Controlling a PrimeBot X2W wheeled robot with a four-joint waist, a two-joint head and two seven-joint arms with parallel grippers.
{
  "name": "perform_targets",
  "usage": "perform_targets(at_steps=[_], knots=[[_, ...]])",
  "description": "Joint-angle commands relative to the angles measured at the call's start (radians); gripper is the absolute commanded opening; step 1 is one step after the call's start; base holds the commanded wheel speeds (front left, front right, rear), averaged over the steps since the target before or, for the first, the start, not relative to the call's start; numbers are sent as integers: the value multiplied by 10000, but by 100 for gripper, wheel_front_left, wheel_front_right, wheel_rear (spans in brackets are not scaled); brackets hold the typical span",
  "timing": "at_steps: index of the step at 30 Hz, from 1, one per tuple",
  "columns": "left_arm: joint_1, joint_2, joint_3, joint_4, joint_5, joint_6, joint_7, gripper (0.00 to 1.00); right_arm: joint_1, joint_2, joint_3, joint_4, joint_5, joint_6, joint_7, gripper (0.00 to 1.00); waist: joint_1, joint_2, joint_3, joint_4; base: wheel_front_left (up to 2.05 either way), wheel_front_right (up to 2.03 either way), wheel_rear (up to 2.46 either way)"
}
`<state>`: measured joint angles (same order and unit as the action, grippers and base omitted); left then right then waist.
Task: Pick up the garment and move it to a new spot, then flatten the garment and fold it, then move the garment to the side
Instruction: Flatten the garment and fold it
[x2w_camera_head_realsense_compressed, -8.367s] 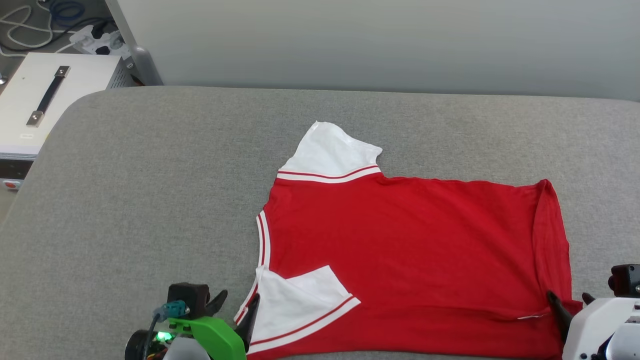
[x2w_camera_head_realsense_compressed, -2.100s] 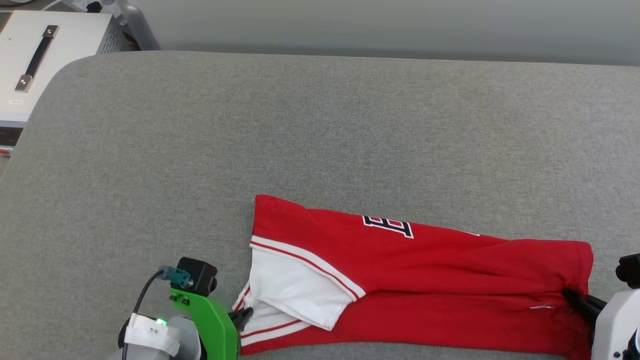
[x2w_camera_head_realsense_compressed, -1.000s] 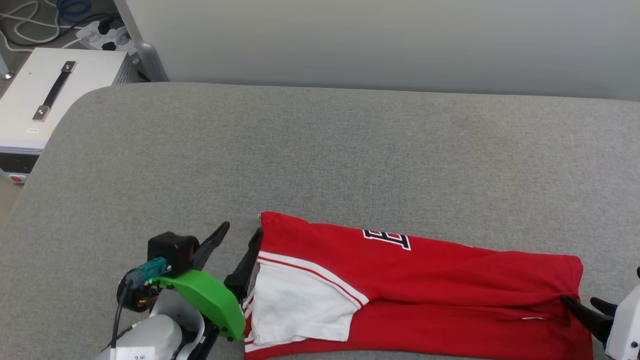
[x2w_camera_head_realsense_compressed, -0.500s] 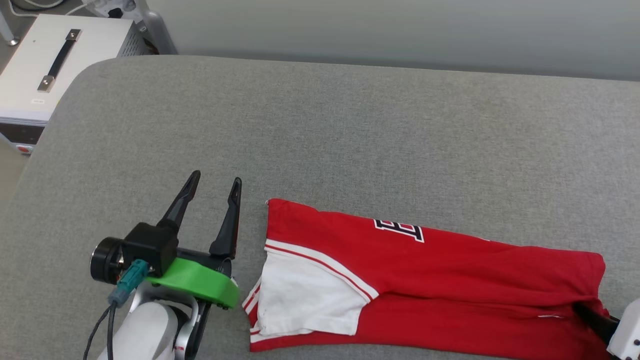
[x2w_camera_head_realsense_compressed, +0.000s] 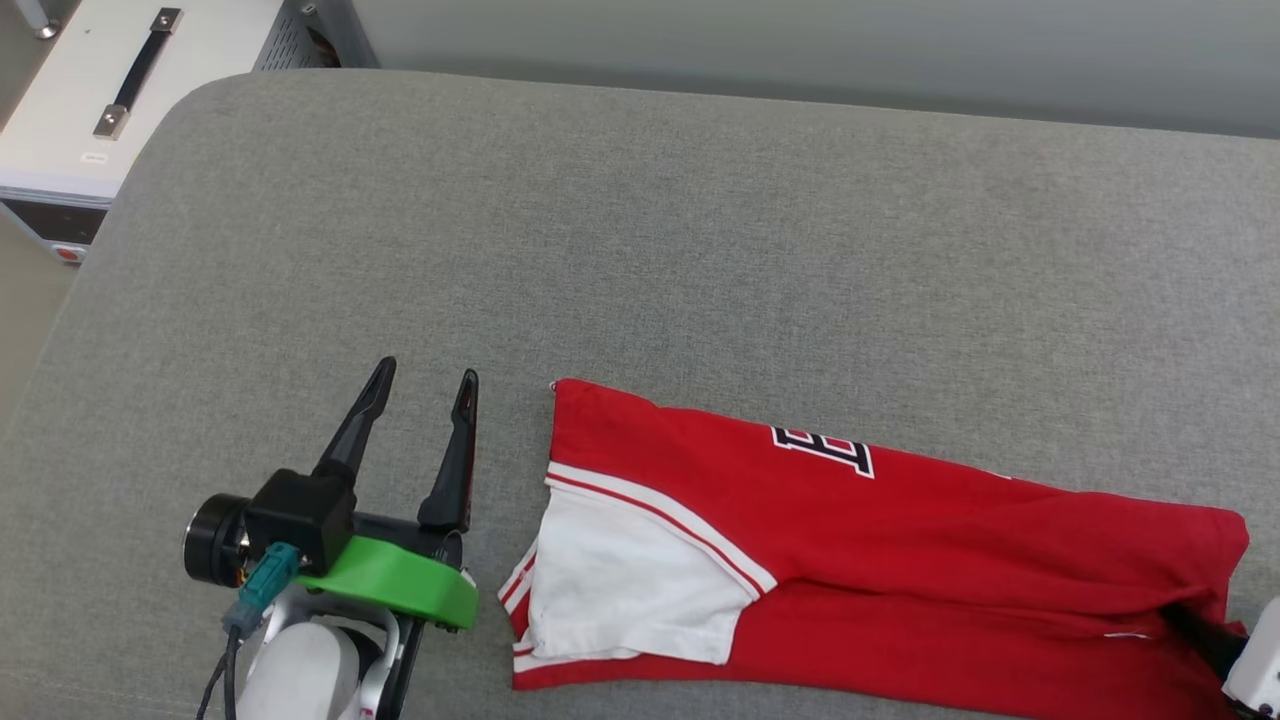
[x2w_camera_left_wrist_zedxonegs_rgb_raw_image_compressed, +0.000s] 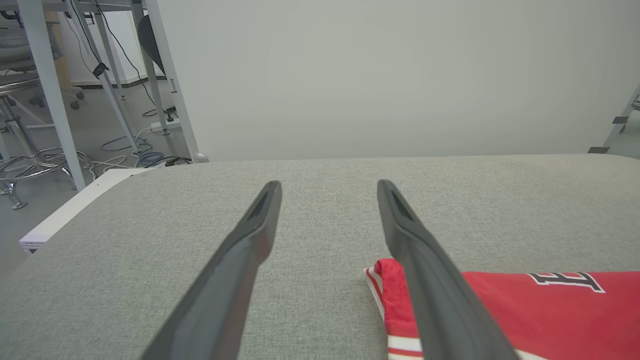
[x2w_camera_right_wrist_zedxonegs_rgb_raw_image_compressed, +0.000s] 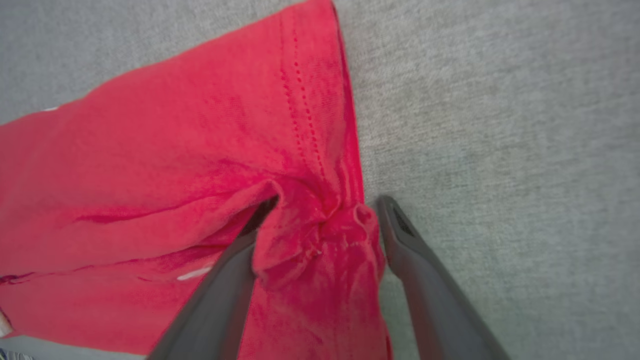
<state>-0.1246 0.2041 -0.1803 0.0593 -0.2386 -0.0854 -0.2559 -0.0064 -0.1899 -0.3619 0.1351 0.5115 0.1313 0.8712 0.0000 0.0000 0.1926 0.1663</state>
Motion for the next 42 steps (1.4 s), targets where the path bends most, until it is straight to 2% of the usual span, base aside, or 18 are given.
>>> perform_targets(at_steps=[1,5,6,7,8,9,10,20,27,36,42], knots=[[92,-161,128,56,165,-122,-58,100,74,559,400,373,58,-6,267,100,0,0,22,22,0,0,0],[74,-367,393,145,354,-305,-58,100,4,731,699,406,407,-6,255,100,0,0,19,3,0,0,0],[72,-399,438,165,382,-331,-58,100,-6,744,751,431,451,-6,240,97,0,0,11,-3,0,0,0],[70,-433,484,191,410,-359,-58,100,-16,750,812,463,478,-6,211,65,0,0,-3,-9,0,0,0],[70,-456,516,209,429,-378,-58,100,-25,749,854,485,483,-6,165,48,0,0,-16,-15,0,0,0],[71,-480,551,229,449,-396,-58,100,-37,738,887,519,483,-6,85,18,0,0,-37,-21,0,0,0],[74,-496,578,246,459,-408,-58,100,-46,719,905,550,487,-6,16,0,0,0,-55,-27,0,0,0],[225,-469,604,342,462,-449,-58,100,-69,161,1203,763,719,-6,-1318,0,0,0,-388,-167,0,0,0],[307,-352,438,423,364,-451,-58,100,-66,-711,1261,964,781,-6,-2269,0,0,0,-670,-284,0,0,0],[369,-224,334,457,253,-451,-59,100,-225,-1683,615,1667,482,-6,-3129,0,0,0,-841,-355,0,0,0],[343,-271,330,454,235,-452,-59,100,-361,-1825,423,1934,425,-6,-3289,0,0,0,-859,-375,0,0,0]])
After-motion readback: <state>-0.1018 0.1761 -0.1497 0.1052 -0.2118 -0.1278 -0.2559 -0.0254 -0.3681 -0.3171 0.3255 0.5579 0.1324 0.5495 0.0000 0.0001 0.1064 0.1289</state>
